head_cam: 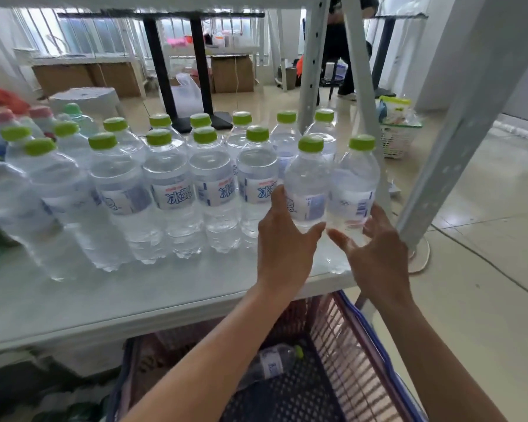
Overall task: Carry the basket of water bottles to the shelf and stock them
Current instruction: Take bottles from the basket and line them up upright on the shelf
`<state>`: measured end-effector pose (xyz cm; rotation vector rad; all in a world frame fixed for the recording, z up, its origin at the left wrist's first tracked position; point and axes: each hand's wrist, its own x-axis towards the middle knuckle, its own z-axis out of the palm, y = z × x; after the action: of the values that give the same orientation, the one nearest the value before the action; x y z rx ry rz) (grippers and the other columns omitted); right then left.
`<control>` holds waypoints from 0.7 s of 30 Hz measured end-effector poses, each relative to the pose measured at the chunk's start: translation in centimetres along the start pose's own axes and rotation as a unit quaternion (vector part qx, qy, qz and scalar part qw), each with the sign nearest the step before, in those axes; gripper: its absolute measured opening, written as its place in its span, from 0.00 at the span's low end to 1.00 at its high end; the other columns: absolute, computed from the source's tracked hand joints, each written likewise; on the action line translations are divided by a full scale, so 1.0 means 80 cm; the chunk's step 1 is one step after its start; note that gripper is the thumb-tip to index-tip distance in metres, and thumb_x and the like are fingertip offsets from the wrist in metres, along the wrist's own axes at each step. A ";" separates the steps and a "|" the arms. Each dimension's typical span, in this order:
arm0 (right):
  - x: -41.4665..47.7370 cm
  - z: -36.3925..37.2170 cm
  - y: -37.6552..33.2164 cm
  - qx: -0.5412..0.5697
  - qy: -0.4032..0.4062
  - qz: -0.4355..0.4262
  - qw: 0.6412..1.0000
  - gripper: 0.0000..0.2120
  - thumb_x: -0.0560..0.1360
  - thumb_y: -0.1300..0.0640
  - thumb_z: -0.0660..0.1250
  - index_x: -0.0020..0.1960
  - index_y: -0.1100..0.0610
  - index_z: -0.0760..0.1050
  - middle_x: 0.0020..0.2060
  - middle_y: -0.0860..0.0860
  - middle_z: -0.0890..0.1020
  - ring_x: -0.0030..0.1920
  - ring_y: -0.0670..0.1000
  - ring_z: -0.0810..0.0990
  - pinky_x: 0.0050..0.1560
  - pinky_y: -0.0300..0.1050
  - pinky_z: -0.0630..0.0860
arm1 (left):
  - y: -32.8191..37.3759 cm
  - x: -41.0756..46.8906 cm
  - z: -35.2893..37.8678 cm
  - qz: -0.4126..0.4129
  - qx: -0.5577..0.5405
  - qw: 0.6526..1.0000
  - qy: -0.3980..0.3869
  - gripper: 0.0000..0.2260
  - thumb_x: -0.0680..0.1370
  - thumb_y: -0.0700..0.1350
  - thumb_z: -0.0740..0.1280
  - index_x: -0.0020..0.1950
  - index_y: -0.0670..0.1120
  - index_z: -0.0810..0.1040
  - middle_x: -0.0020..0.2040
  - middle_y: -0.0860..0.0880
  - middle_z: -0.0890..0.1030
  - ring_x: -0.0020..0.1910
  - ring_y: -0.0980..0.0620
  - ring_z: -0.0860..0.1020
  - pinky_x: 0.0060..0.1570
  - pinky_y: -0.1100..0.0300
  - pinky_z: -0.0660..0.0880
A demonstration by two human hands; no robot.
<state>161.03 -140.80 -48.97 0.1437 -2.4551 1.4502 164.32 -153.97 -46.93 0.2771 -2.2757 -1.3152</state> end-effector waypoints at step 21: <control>0.013 0.013 0.069 0.003 -0.100 0.029 0.995 0.28 0.73 0.52 0.77 0.67 0.54 0.66 0.65 0.49 0.79 0.44 0.43 0.81 0.43 0.32 0.72 | -0.042 -0.030 0.056 0.024 0.214 0.975 0.058 0.42 0.80 0.58 0.70 0.83 0.37 0.55 0.75 0.34 0.69 0.74 0.38 0.74 0.73 0.53 0.72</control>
<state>158.55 -138.97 -53.76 0.2324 -2.6339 1.5361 163.91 -151.32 -52.37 0.4296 -2.4267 -0.7506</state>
